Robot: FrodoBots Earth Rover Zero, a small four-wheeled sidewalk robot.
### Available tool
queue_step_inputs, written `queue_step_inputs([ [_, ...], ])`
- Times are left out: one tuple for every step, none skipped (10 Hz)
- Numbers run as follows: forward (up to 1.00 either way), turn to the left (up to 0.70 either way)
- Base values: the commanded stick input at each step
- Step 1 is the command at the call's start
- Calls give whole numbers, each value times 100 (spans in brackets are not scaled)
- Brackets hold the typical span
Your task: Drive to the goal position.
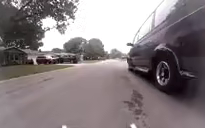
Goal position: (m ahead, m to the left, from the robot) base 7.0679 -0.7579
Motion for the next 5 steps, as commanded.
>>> queue_step_inputs([
  [100,-14],
  [100,0],
  [100,0],
  [100,0],
  [100,0],
])
